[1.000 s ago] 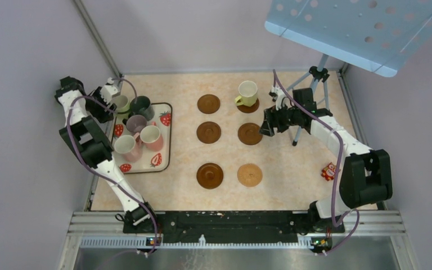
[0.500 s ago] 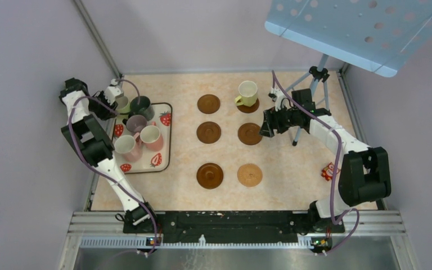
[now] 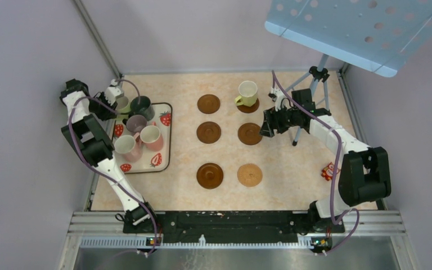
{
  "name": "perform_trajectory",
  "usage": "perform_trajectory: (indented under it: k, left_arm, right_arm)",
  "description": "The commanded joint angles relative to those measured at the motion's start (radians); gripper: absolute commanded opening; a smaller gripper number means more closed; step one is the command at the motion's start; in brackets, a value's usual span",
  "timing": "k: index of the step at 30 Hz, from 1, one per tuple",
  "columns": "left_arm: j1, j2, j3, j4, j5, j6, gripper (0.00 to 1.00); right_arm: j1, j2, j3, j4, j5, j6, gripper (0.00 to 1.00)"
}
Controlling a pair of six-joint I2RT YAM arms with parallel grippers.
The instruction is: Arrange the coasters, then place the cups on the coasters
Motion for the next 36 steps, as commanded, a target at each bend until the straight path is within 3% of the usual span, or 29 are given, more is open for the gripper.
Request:
perform_trajectory:
  k: [1, 14, 31, 36]
  left_arm:
    - [0.007, 0.017, 0.006, -0.006, 0.027, -0.042, 0.29]
    - [0.024, -0.079, 0.010, 0.005, 0.047, -0.206, 0.01]
    - [0.049, -0.271, -0.024, 0.196, 0.068, -0.529, 0.00]
    - [0.032, -0.327, 0.030, 0.269, 0.143, -0.672, 0.00]
  right_arm:
    - [-0.007, 0.004, 0.010, 0.022, -0.002, -0.016, 0.69]
    - [-0.007, -0.010, 0.011, 0.022, -0.006, -0.010, 0.67]
    - [-0.008, -0.029, 0.009, 0.024, -0.005, -0.014, 0.67]
    - [-0.008, -0.031, 0.011, 0.024, -0.008, -0.013, 0.67]
